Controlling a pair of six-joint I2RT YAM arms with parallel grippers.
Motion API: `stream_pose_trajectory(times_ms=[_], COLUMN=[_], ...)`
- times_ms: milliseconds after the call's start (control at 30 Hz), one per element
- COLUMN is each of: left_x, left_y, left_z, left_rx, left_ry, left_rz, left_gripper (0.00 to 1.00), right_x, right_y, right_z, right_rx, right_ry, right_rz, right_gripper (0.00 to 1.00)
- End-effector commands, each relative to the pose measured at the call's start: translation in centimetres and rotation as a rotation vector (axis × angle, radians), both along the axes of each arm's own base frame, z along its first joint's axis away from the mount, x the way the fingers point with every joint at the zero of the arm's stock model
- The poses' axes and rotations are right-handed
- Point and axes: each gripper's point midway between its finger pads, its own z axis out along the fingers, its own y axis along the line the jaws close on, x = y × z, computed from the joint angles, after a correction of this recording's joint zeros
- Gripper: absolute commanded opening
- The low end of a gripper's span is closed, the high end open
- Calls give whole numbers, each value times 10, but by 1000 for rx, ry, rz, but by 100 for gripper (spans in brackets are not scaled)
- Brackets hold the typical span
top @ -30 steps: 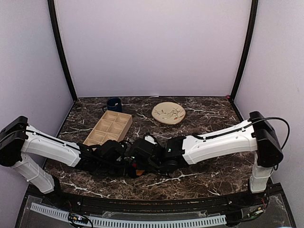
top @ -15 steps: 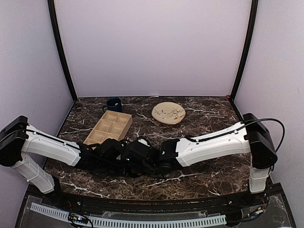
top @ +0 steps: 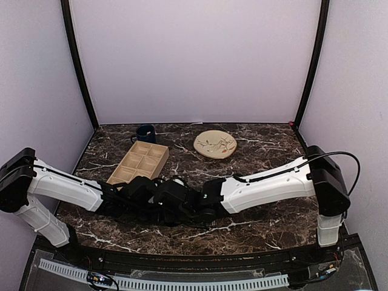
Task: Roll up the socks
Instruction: Fold the sock at the center of the board.
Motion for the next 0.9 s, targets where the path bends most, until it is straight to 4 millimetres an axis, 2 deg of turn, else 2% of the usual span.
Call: stream_pose_trajectory(times_ms=[0, 167, 267, 500, 867], left_x=[2, 2, 2, 3, 6], left_y=[0, 0, 1, 3, 4], left_z=[5, 3, 2, 4, 11], left_rx=[-18, -16, -13, -1, 8], left_ry=[-2, 3, 6, -2, -11], left_rz=[9, 11, 12, 21, 26], left_gripper=[0, 0, 0, 0, 0], right_x=[-1, -4, -4, -4, -11], right_y=[17, 18, 17, 7, -19], right_z=[6, 6, 7, 15, 39], right_rx=[58, 92, 98, 110, 112], right_ry=[1, 13, 15, -1, -60], right_rz=[23, 31, 34, 25, 59], right_gripper=[6, 22, 27, 29, 34])
